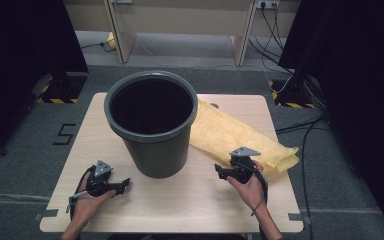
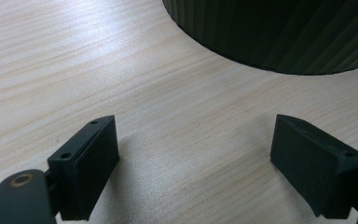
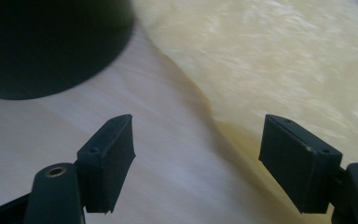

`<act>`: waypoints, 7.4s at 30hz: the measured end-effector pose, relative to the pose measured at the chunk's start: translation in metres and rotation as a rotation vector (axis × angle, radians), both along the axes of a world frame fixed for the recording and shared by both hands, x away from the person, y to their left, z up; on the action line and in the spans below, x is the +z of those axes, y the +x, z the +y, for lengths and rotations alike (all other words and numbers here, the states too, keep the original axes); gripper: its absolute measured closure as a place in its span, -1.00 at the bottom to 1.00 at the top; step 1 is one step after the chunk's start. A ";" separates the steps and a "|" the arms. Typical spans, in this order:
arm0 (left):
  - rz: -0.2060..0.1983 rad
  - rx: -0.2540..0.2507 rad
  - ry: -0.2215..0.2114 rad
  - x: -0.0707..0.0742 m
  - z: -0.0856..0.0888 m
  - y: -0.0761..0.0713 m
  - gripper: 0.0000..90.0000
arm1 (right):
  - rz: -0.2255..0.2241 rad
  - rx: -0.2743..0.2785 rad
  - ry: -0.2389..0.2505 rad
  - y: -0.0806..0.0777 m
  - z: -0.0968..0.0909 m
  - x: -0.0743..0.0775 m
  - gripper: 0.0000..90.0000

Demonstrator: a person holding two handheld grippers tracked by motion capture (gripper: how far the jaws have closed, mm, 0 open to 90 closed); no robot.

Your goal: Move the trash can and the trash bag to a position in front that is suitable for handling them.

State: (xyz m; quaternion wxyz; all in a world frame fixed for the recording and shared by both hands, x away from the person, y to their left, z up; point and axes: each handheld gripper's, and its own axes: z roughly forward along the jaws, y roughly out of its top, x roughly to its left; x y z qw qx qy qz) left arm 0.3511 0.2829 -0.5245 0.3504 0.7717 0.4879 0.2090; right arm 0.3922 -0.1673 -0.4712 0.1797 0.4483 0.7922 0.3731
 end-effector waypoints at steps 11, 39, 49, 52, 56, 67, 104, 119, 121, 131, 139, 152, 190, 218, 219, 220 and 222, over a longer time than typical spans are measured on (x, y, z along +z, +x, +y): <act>0.001 -0.005 0.000 0.000 0.000 0.001 -0.69 | 0.026 -0.093 -0.157 0.020 -0.002 -0.010 -0.27; 0.001 -0.003 -0.001 0.000 -0.001 0.002 -0.69 | 0.053 -0.037 -0.114 0.018 -0.057 0.007 -0.34; 0.001 -0.005 -0.002 0.000 -0.001 0.003 -0.69 | 0.114 -0.131 -0.144 0.084 0.014 -0.023 -0.12; 0.001 -0.010 -0.001 0.000 -0.001 0.003 -0.69 | 0.116 -0.106 -0.130 0.090 0.016 -0.030 0.09; 0.001 -0.017 0.000 0.000 -0.001 0.003 -0.69 | 0.102 -0.003 -0.130 0.072 0.010 -0.030 0.17; 0.001 -0.014 0.002 0.000 -0.001 0.003 -0.69 | 0.138 0.227 -0.174 0.002 -0.048 -0.025 0.25; -0.023 -0.338 -0.043 0.026 -0.109 -0.031 -0.50 | 0.180 0.051 -0.186 -0.078 -0.117 -0.024 -0.23; -0.059 -0.545 -0.045 0.017 -0.176 -0.018 -0.48 | 0.199 -0.275 -0.115 -0.076 -0.151 -0.021 -0.29; -0.052 -0.561 -0.028 0.014 -0.185 -0.015 -0.46 | 0.182 -0.268 -0.137 -0.073 -0.150 -0.025 -0.29; -0.021 -0.592 -0.006 0.005 -0.211 -0.008 -0.34 | 0.194 -0.168 -0.166 -0.036 -0.144 -0.024 -0.33; -0.015 -0.607 -0.002 0.006 -0.220 -0.022 -0.33 | 0.209 -0.184 -0.178 0.025 -0.126 -0.022 -0.31; 0.002 -0.696 0.019 0.009 -0.261 -0.036 -0.33 | 0.165 -0.142 -0.238 0.102 -0.057 -0.022 -0.25; -0.036 -0.638 -0.011 0.006 -0.246 -0.019 -0.11 | 0.173 -0.225 -0.147 0.038 -0.108 -0.026 -0.28; -0.118 -0.578 -0.092 0.040 -0.186 -0.012 -0.29 | 0.113 -0.139 -0.171 0.037 -0.057 0.012 -0.27; -0.105 -0.547 -0.065 0.036 -0.181 -0.008 -0.28 | 0.125 -0.162 -0.184 0.032 -0.063 0.009 -0.27; -0.089 -0.536 -0.050 0.032 -0.178 -0.005 -0.28 | 0.134 -0.185 -0.186 0.029 -0.071 0.004 -0.27; -0.054 -0.521 -0.030 0.021 -0.177 -0.002 -0.23 | 0.160 -0.208 -0.179 0.025 -0.080 -0.004 -0.27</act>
